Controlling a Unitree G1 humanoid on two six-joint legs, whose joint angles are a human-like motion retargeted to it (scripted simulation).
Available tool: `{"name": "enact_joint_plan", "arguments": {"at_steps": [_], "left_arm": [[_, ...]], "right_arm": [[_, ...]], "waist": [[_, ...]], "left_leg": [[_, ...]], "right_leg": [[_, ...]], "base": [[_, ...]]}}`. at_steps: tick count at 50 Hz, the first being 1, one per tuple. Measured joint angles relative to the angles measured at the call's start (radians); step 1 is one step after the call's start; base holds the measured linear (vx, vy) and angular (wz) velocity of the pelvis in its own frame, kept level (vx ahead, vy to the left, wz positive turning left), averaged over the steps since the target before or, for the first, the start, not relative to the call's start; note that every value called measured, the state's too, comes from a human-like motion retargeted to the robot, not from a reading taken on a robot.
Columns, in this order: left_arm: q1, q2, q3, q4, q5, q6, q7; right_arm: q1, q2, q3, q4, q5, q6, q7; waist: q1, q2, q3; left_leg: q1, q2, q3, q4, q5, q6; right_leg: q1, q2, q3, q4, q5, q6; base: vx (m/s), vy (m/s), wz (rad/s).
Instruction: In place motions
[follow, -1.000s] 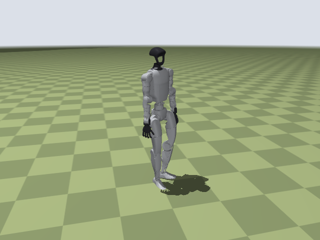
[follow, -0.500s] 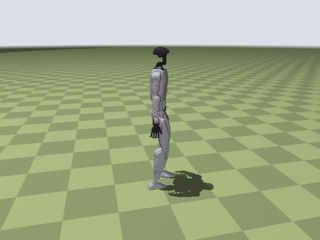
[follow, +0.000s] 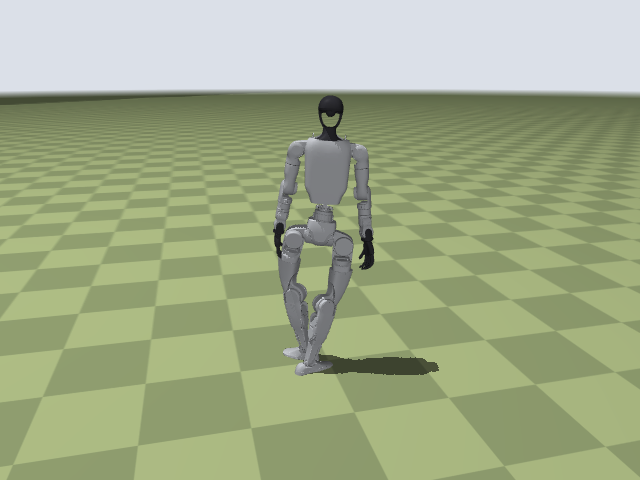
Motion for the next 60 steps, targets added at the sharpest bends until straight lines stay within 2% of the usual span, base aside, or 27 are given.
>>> {"name": "enact_joint_plan", "arguments": {"at_steps": [2, 3, 5, 7, 8, 11, 14, 16, 18, 20, 22, 23, 24, 28, 32, 33, 35, 36, 37, 40, 42, 46, 50, 55, 58, 60], "left_arm": [[0.012, 0.009, 0.021, 0.012, -0.005, 0.003, 0.011], [0.017, 0.013, 0.031, 0.018, -0.008, 0.004, 0.018], [0.035, 0.019, 0.056, 0.031, -0.018, 0.005, 0.036], [0.058, 0.022, 0.087, 0.044, -0.037, 0.007, 0.033], [0.068, 0.023, 0.098, 0.051, -0.049, 0.010, 0.029], [0.093, 0.024, 0.122, 0.054, -0.068, 0.014, 0.018], [0.106, 0.016, 0.131, 0.067, -0.062, 0.014, 0.026], [0.116, 0.009, 0.134, 0.086, -0.061, 0.014, 0.036], [0.123, 0.004, 0.131, 0.094, -0.059, 0.015, 0.030], [0.110, -0.003, 0.117, 0.085, -0.042, 0.021, 0.007], [0.086, -0.007, 0.097, 0.066, -0.014, 0.027, -0.005], [0.074, -0.008, 0.088, 0.055, -0.002, 0.028, -0.006], [0.067, -0.009, 0.077, 0.043, 0.005, 0.024, -0.007], [0.058, -0.010, 0.024, 0.006, 0.020, 0.008, -0.022], [0.054, -0.011, 0.013, 0.009, 0.029, 0.006, -0.025], [0.053, -0.012, 0.014, 0.018, 0.028, 0.007, -0.022], [0.052, -0.010, 0.014, 0.043, 0.027, 0.009, -0.021], [0.055, -0.007, 0.015, 0.057, 0.031, 0.011, -0.021], [0.060, -0.005, 0.015, 0.069, 0.034, 0.013, -0.019], [0.077, 0.000, 0.010, 0.106, 0.037, 0.013, 0.004], [0.090, -0.001, 0.025, 0.123, 0.024, 0.005, 0.017], [0.123, 0.019, 0.047, 0.150, 0.019, 0.008, -0.009], [0.127, 0.046, 0.047, 0.183, 0.044, 0.024, 0.015], [0.114, 0.045, 0.029, 0.165, 0.031, 0.023, 0.023], [0.112, 0.010, 0.035, 0.121, 0.006, 0.011, 0.025], [0.104, -0.016, 0.042, 0.104, -0.010, 0.000, 0.027]], "right_arm": [[0.001, 0.006, -0.002, 0.005, -0.007, 0.002, 0.000], [-0.001, 0.010, -0.004, 0.005, -0.012, 0.002, 0.002], [-0.005, 0.014, -0.004, 0.005, -0.028, 0.004, 0.006], [-0.020, 0.019, 0.006, 0.008, -0.044, 0.013, 0.006], [-0.026, 0.020, 0.013, 0.006, -0.045, 0.014, 0.002], [-0.044, 0.017, 0.030, -0.020, -0.039, -0.007, 0.006], [-0.056, 0.009, 0.017, -0.058, -0.053, -0.022, 0.017], [-0.051, 0.011, 0.014, -0.072, -0.042, -0.035, 0.012], [-0.042, 0.011, 0.023, -0.078, -0.014, -0.048, 0.013], [-0.042, 0.010, 0.029, -0.075, 0.016, -0.046, 0.026], [-0.044, 0.016, 0.024, -0.061, 0.038, -0.037, 0.031], [-0.044, 0.021, 0.023, -0.051, 0.047, -0.034, 0.031], [-0.040, 0.024, 0.024, -0.045, 0.051, -0.033, 0.031], [-0.013, 0.036, 0.038, -0.033, 0.018, -0.022, 0.023], [-0.006, 0.045, 0.056, -0.026, -0.034, -0.010, 0.009], [-0.005, 0.046, 0.057, -0.023, -0.040, -0.009, 0.008], [-0.002, 0.049, 0.052, -0.017, -0.041, -0.006, 0.009], [0.002, 0.051, 0.048, -0.015, -0.038, -0.006, 0.011], [0.005, 0.052, 0.044, -0.012, -0.036, -0.006, 0.014], [0.009, 0.055, 0.020, -0.011, -0.036, 0.001, 0.031], [-0.004, 0.054, 0.016, -0.024, -0.041, -0.001, 0.036], [-0.030, 0.058, 0.041, -0.060, -0.056, -0.020, 0.042], [-0.040, 0.068, 0.049, -0.077, -0.066, -0.030, 0.062], [-0.020, 0.075, 0.025, -0.082, -0.076, -0.028, 0.061], [-0.011, 0.068, 0.012, -0.079, -0.088, -0.026, 0.060], [-0.013, 0.061, 0.010, -0.075, -0.091, -0.024, 0.058]], "waist": [[0.043, -0.002, -0.013], [0.068, 0.005, -0.017], [0.102, -0.002, -0.028], [0.129, -0.022, -0.039], [0.147, -0.026, -0.041], [0.202, -0.008, -0.031], [0.207, 0.042, -0.037], [0.157, 0.106, -0.048], [0.088, 0.156, -0.040], [0.048, 0.173, -0.020], [0.024, 0.164, 0.002], [0.016, 0.156, 0.012], [0.016, 0.149, 0.018], [0.031, 0.119, 0.024], [0.023, 0.066, 0.039], [0.017, 0.048, 0.046], [-0.005, 0.015, 0.064], [0.004, 0.009, 0.068], [0.021, 0.005, 0.069], [0.067, 0.017, 0.053], [0.092, 0.020, 0.048], [0.043, 0.034, 0.046], [0.001, 0.032, 0.033], [0.017, 0.012, 0.013], [0.046, -0.001, 0.009], [0.060, -0.004, 0.010]], "left_leg": [[0.026, -0.023, -0.020, -0.038, 0.044, -0.004], [0.042, -0.033, -0.030, -0.075, 0.067, -0.039], [0.070, -0.076, 0.005, -0.142, 0.079, -0.018], [0.000, -0.096, -0.200, -0.124, 0.070, -0.017], [-0.006, -0.098, -0.193, -0.126, 0.069, -0.002], [0.004, -0.107, -0.266, -0.154, 0.051, 0.012], [-0.004, -0.065, -0.343, -0.145, 0.037, 0.017], [-0.011, -0.009, -0.420, -0.134, 0.034, 0.023], [-0.005, 0.032, -0.485, -0.125, 0.036, 0.028], [-0.005, 0.043, -0.520, -0.120, 0.038, 0.037], [-0.007, 0.026, -0.560, -0.129, 0.050, 0.048], [-0.011, 0.013, -0.591, -0.134, 0.056, 0.053], [-0.014, 0.005, -0.617, -0.137, 0.059, 0.056], [-0.023, -0.026, -0.710, -0.139, 0.067, 0.065], [-0.013, -0.094, -0.784, -0.150, 0.069, 0.075], [-0.004, -0.121, -0.805, -0.153, 0.068, 0.078], [0.021, -0.175, -0.865, -0.153, 0.065, 0.083], [0.035, -0.184, -0.879, -0.153, 0.061, 0.082], [0.046, -0.188, -0.886, -0.153, 0.057, 0.080], [0.052, -0.178, -0.912, -0.153, 0.046, 0.075], [0.057, -0.176, -0.904, -0.164, 0.040, 0.072], [0.075, -0.165, -0.928, -0.183, 0.036, 0.061], [0.075, -0.159, -0.944, -0.179, 0.022, 0.047], [0.038, -0.143, -0.908, -0.069, -0.046, 0.015], [0.006, -0.138, -0.892, 0.030, -0.074, 0.038], [-0.015, -0.154, -0.959, 0.064, -0.089, 0.066]], "right_leg": [[0.012, 0.017, -0.062, -0.002, -0.013, 0.019], [0.018, 0.036, -0.087, -0.002, -0.020, 0.028], [0.034, 0.052, -0.138, -0.006, -0.025, 0.048], [0.044, 0.052, -0.175, -0.011, -0.019, 0.067], [0.051, 0.056, -0.189, -0.008, -0.014, 0.072], [0.073, 0.067, -0.176, 0.042, 0.026, 0.054], [0.082, 0.057, -0.173, 0.162, 0.146, -0.001], [0.059, 0.031, -0.126, 0.340, 0.235, -0.077], [0.017, -0.020, -0.055, 0.547, 0.279, -0.147], [-0.048, -0.065, 0.063, 0.702, 0.272, -0.130], [-0.148, -0.027, 0.257, 0.736, 0.259, -0.069], [-0.187, 0.007, 0.342, 0.725, 0.253, -0.038], [-0.210, 0.028, 0.396, 0.703, 0.244, -0.035], [-0.237, 0.037, 0.477, 0.548, 0.177, -0.079], [-0.244, 0.038, 0.600, 0.297, 0.143, -0.078], [-0.236, 0.028, 0.626, 0.216, 0.148, -0.069], [-0.204, -0.011, 0.602, 0.060, 0.228, -0.062], [-0.190, -0.003, 0.644, 0.037, 0.247, -0.077], [-0.178, -0.005, 0.652, 0.026, 0.255, -0.082], [-0.155, -0.030, 0.512, 0.042, 0.232, -0.059], [-0.153, -0.019, 0.524, 0.048, 0.214, -0.066], [-0.151, -0.004, 0.507, 0.079, 0.174, -0.083], [-0.171, 0.018, 0.586, 0.093, 0.157, -0.085], [-0.183, 0.006, 0.631, 0.063, 0.191, -0.049], [-0.202, -0.016, 0.686, 0.065, 0.222, -0.022], [-0.217, -0.023, 0.732, 0.068, 0.239, -0.011]], "base": [[0.34, 0.18, 2.22], [0.34, 0.18, 1.94], [0.37, 0.17, 1.85], [0.38, 0.12, 1.50], [0.35, 0.07, 1.15], [0.30, 0.09, 0.78], [0.30, 0.11, 1.06], [0.40, 0.07, 1.99], [0.37, 0.05, 2.34], [0.23, 0.03, 1.96], [0.10, -0.07, 1.88], [0.09, -0.11, 1.71], [0.12, -0.12, 1.51], [0.20, -0.14, 1.26], [0.14, -0.14, 1.15], [0.14, -0.14, 1.45], [0.18, -0.13, 1.55], [0.21, -0.09, 0.97], [0.22, -0.06, 0.17], [0.14, -0.10, 0.31], [0.01, -0.11, 0.00], [0.00, -0.13, 0.21], [-0.06, -0.18, 0.16], [-0.03, -0.13, -0.36], [-0.02, -0.07, -1.26], [-0.03, 0.02, -1.71]]}}
